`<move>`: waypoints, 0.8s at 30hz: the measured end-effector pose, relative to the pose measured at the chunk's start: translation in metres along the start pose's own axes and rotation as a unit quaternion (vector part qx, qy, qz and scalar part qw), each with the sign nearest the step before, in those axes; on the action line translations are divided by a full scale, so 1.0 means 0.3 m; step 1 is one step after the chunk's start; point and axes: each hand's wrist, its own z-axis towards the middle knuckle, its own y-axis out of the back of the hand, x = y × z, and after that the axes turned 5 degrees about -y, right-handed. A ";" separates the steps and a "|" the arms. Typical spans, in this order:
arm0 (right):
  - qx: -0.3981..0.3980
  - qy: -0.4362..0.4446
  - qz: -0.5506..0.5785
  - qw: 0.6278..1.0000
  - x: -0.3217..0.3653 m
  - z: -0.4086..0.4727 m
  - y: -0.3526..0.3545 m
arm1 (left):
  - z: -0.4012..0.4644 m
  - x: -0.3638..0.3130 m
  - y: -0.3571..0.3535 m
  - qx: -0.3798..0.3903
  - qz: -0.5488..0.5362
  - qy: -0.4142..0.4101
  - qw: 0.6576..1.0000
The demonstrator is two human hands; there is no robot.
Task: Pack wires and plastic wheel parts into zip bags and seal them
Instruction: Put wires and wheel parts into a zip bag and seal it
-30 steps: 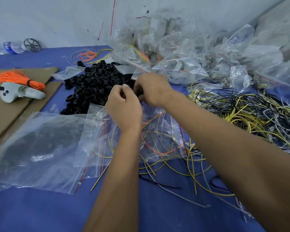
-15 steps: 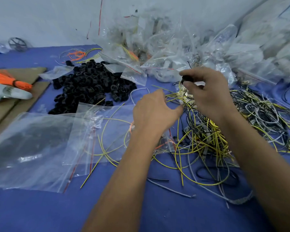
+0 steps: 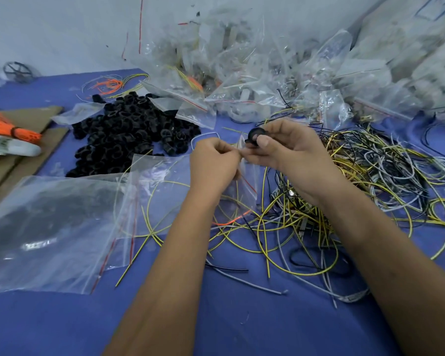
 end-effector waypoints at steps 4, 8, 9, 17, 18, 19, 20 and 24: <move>0.022 -0.060 -0.004 0.998 -0.007 0.005 0.019 | 0.000 -0.011 0.006 -0.010 -0.107 0.011 0.994; 0.031 -0.051 -0.155 0.986 -0.026 0.006 0.027 | 0.002 -0.035 0.014 -0.047 -0.105 -0.072 0.991; 0.030 -0.024 -0.233 0.972 -0.031 0.006 0.032 | 0.000 -0.043 0.015 -0.053 -0.101 -0.097 0.989; 0.032 0.088 -0.449 0.889 -0.027 -0.007 0.020 | -0.050 -0.089 -0.016 -0.018 -0.074 -0.210 0.975; 0.032 0.094 -0.454 0.886 -0.025 -0.008 0.019 | -0.056 -0.091 -0.023 -0.015 -0.078 -0.213 0.974; 0.028 0.105 -0.461 0.881 -0.022 -0.010 0.017 | -0.060 -0.092 -0.026 -0.015 -0.081 -0.217 0.973; 0.024 0.121 -0.467 0.876 -0.020 -0.012 0.015 | -0.064 -0.094 -0.029 -0.016 -0.086 -0.220 0.972; 0.019 0.147 -0.465 0.873 -0.026 -0.011 0.013 | -0.068 -0.096 -0.032 -0.027 -0.109 -0.216 0.970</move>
